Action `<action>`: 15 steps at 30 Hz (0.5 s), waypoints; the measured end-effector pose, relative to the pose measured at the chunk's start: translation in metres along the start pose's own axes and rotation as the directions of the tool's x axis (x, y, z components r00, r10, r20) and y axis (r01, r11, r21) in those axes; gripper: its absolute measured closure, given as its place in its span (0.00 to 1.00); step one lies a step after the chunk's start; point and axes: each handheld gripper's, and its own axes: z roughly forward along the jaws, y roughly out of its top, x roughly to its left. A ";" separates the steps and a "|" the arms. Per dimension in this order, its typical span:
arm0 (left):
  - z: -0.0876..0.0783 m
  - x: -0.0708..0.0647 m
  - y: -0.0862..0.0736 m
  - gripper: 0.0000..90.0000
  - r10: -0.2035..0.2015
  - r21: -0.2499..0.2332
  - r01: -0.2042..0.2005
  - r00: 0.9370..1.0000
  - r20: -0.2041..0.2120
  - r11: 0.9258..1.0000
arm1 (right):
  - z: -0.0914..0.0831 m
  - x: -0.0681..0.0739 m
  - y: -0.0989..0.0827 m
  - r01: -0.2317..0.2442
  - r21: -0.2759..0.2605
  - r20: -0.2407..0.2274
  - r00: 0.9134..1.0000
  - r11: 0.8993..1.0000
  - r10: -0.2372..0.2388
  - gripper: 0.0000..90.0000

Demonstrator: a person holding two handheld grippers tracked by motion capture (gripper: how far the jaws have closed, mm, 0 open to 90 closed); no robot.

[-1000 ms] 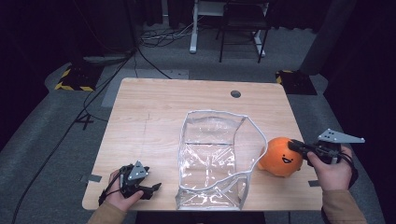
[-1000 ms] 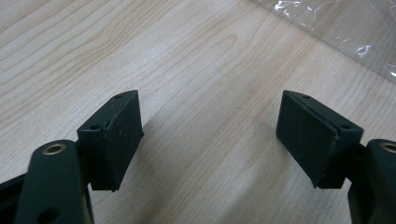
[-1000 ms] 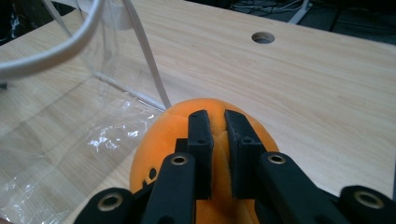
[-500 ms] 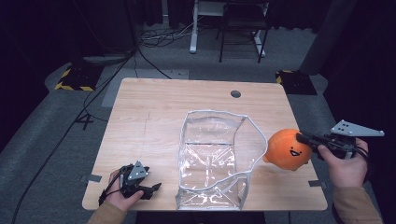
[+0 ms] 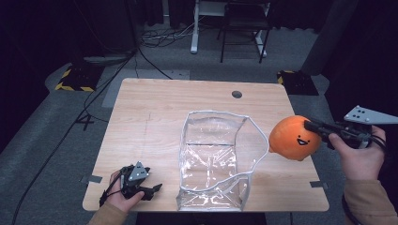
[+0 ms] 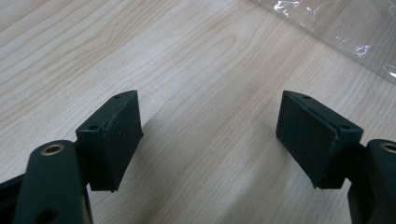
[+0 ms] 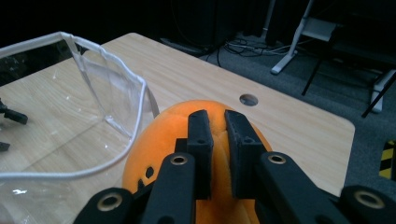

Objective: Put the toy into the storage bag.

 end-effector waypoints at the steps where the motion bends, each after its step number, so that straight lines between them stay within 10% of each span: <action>1: 0.000 0.000 0.000 0.25 0.001 0.001 -0.001 1.000 -0.001 1.000 | -0.001 0.001 0.005 0.008 -0.004 0.000 1.000 1.000 -0.008 0.91; 15: 0.000 0.000 0.000 0.25 -0.004 0.000 0.004 1.000 0.005 1.000 | 0.006 0.024 0.062 0.103 -0.017 -0.023 0.994 0.995 -0.103 0.91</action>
